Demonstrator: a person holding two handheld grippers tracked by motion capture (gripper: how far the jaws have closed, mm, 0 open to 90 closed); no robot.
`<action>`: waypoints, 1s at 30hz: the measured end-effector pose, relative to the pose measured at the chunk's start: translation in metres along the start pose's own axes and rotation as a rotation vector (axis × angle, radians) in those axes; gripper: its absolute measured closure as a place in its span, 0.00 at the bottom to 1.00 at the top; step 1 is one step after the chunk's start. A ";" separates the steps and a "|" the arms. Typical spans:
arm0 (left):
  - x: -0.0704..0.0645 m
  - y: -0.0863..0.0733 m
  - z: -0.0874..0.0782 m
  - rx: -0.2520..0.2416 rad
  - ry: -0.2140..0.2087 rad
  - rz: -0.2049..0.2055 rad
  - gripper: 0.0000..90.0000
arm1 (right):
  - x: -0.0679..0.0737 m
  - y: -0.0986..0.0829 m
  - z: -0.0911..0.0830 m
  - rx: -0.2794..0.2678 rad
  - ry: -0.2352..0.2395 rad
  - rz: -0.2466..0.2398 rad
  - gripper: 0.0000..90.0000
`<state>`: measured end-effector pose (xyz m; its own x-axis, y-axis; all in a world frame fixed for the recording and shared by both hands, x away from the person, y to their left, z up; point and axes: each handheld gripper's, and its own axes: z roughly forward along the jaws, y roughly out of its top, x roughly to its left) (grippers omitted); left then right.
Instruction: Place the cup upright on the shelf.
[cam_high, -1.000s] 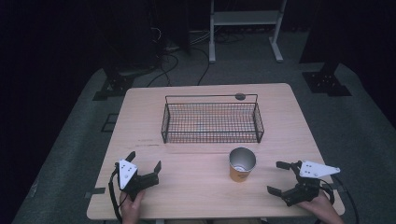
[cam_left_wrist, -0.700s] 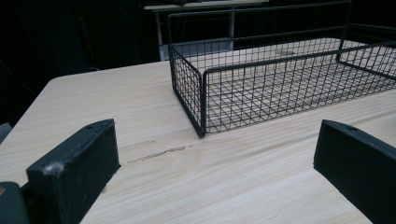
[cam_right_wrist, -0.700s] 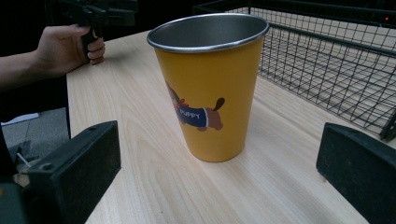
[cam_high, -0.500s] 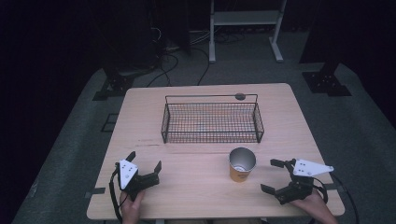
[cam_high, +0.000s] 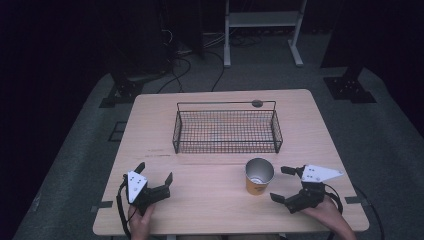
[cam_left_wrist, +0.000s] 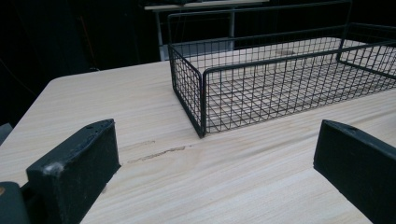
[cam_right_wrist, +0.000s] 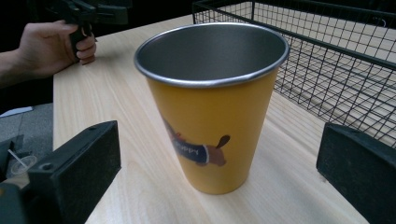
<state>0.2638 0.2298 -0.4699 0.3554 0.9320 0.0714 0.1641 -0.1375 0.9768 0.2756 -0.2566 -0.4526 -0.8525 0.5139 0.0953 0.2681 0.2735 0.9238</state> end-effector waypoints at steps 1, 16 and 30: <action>0.000 0.000 0.000 0.001 0.000 0.000 0.00 | 0.000 0.001 0.002 0.003 0.003 0.000 0.00; 0.000 0.000 0.000 -0.001 -0.001 -0.001 0.00 | -0.001 0.012 0.025 0.029 0.019 -0.016 0.00; 0.000 0.000 0.000 -0.002 -0.002 -0.001 0.00 | 0.000 0.022 0.041 0.069 0.023 -0.048 0.00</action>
<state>0.2636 0.2300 -0.4699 0.3571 0.9314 0.0703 0.1624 -0.1360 0.9773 0.3000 -0.2173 -0.4476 -0.8751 0.4800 0.0606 0.2562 0.3534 0.8997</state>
